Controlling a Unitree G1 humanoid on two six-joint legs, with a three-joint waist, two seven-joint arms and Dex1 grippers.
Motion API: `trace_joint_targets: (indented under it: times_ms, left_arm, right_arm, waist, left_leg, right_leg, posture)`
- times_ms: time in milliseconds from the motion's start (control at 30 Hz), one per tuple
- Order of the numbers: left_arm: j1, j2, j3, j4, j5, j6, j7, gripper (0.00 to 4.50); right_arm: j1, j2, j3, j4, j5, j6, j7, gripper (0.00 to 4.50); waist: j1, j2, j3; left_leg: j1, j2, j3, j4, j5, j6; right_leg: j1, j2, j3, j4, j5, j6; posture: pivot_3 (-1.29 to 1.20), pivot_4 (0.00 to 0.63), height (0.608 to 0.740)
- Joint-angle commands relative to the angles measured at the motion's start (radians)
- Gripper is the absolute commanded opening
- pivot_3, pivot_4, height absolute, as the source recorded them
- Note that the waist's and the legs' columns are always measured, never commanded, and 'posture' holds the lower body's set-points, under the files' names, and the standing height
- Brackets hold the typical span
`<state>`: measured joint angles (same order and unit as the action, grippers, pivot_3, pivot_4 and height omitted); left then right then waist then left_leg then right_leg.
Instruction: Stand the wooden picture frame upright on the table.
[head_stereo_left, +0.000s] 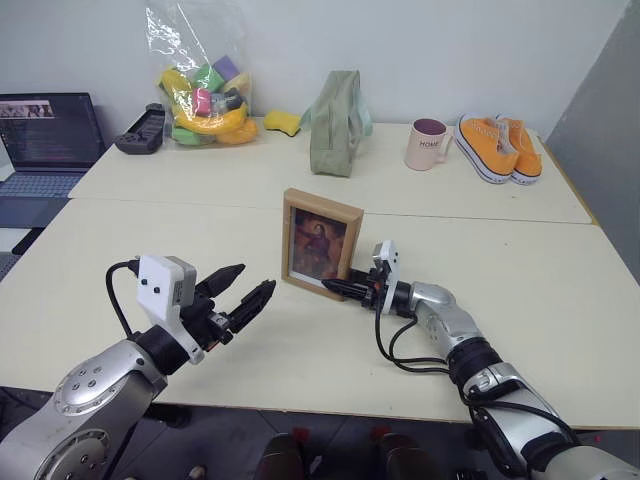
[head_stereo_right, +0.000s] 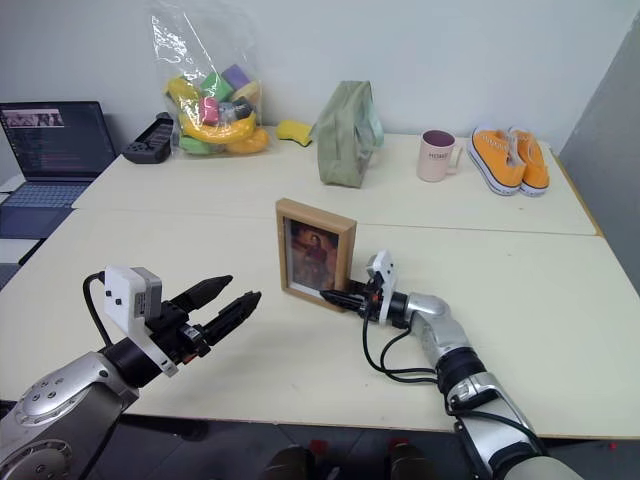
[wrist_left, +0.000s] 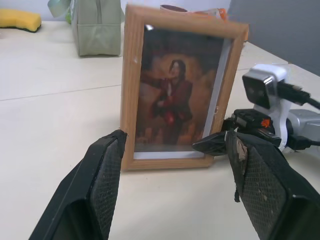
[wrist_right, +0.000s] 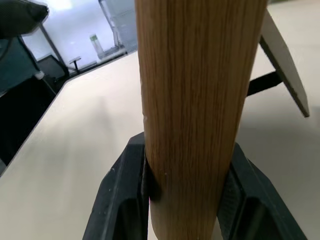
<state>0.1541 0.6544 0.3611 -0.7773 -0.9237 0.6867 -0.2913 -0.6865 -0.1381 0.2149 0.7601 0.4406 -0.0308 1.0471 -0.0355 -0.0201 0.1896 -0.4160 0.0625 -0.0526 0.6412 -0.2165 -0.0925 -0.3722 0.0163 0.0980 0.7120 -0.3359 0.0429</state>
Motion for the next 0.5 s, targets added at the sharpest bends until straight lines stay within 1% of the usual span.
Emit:
trace_joint_targets:
  times_ms: [33,133,400,500]
  left_arm:
    - [-0.023,0.011,0.026,-0.03,-0.026,-0.003,0.008,3.38]
    - [-0.031,0.02,0.02,-0.022,-0.027,0.001,0.001,3.38]
    - [-0.06,0.031,0.006,-0.003,-0.035,0.015,-0.006,3.38]
    - [-0.059,0.032,0.007,0.002,-0.033,0.019,-0.011,3.38]
  right_arm:
    - [-0.022,0.007,-0.056,0.064,-0.027,0.006,0.013,1.46]
    - [-0.019,0.005,-0.084,0.086,-0.027,0.045,0.032,1.46]
    - [-0.009,0.002,-0.133,0.042,0.001,0.294,0.091,1.46]
    - [0.002,-0.007,-0.128,0.012,-0.017,0.313,0.107,1.46]
  waist:
    - [0.0,0.0,0.0]
    - [0.0,0.0,0.0]
    - [0.002,0.0,0.0]
    - [0.002,0.0,-0.001]
  left_leg:
    - [0.0,0.0,0.0,0.0,0.0,0.0]
    - [0.0,0.0,0.0,0.0,0.0,0.0]
    - [0.0,0.0,0.0,0.0,0.0,0.0]
    - [0.0,0.0,0.0,0.0,0.0,0.0]
  right_leg:
    - [0.0,0.0,0.0,0.0,0.0,0.0]
    - [0.0,0.0,0.0,0.0,0.0,0.0]
    - [0.001,0.0,0.0,0.0,0.0,0.0]
    - [0.001,0.0,0.0,0.0,0.0,0.0]
  posture:
    - [0.0,0.15,0.74]
    - [0.0,0.15,0.74]
    - [0.0,0.15,0.74]
    - [0.0,0.15,0.74]
